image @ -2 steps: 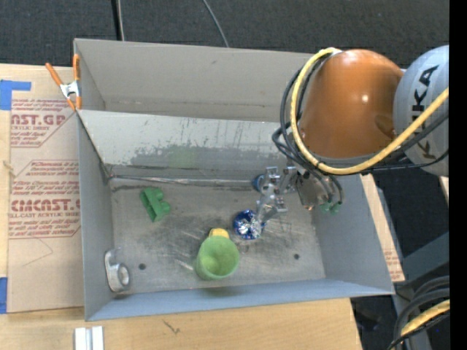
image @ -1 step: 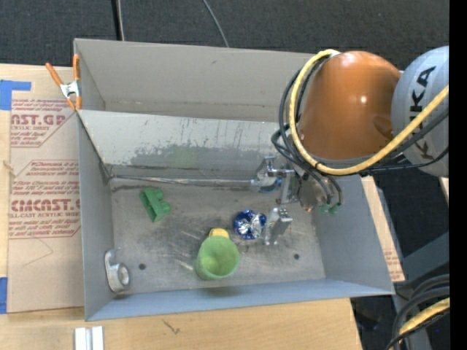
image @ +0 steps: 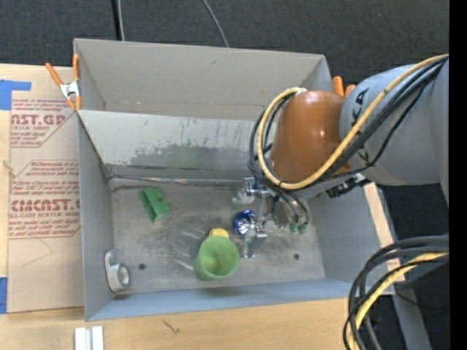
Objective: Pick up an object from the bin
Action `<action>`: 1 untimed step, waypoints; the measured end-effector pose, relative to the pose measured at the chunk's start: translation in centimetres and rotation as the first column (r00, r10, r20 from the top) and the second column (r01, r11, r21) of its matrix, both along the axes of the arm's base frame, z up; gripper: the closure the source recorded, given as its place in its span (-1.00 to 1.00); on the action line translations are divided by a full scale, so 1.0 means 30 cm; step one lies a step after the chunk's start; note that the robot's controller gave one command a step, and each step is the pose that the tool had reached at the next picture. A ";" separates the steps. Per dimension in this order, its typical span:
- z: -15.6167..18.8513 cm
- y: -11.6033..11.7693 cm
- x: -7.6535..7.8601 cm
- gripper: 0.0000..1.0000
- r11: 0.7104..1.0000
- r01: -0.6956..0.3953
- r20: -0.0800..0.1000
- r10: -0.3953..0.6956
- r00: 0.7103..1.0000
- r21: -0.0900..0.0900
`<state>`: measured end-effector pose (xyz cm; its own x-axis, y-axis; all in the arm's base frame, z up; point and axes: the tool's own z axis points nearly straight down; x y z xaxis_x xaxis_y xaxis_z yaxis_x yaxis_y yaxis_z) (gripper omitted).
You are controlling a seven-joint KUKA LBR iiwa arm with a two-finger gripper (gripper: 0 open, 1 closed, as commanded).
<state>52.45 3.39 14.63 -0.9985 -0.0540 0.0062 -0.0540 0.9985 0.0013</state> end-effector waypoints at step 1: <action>-0.233 -0.156 0.074 -1.00 0.998 0.070 0.012 -0.070 0.997 0.000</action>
Offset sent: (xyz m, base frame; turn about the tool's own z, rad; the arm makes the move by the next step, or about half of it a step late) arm 0.0209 -0.0452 -0.0674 0.0660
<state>54.66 -1.27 7.65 -0.9998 0.0164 -0.0056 0.0164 0.9999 0.0005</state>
